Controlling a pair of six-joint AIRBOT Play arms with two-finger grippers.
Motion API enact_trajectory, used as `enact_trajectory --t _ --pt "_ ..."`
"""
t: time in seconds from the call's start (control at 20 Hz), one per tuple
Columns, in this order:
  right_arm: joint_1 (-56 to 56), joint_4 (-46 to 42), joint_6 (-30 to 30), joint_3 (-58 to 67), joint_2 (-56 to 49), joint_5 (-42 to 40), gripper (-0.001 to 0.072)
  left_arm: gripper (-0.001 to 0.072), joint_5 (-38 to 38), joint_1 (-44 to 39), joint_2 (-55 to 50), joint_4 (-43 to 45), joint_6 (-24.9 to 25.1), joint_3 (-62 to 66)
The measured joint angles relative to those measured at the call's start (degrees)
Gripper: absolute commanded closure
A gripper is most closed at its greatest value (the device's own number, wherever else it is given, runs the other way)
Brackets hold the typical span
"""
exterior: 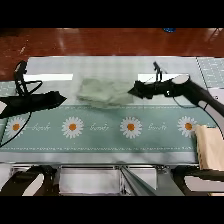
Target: Fold the shirts.
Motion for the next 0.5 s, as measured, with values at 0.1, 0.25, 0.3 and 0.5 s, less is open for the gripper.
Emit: enact_trajectory --t 0.1,0.25,0.3,0.5 --pt "-1.5 -4.6 2.1 8.9 -0.2 4.5 0.0692 0.0685 0.2 0.0 -0.6 0.0 0.0 0.0" --pt "-5.0 -10.3 5.2 20.4 0.9 10.3 0.0692 0.0685 1.2 0.0 -0.9 0.0 0.0 0.0" --pt "-6.8 -11.9 6.4 23.6 1.6 12.1 0.0692 0.0685 1.6 0.0 -1.0 0.0 0.0 0.0" --pt "-15.7 -17.2 10.6 32.5 5.2 19.0 0.0691 0.0685 2.0 0.0 -1.1 -0.1 0.0 0.0"
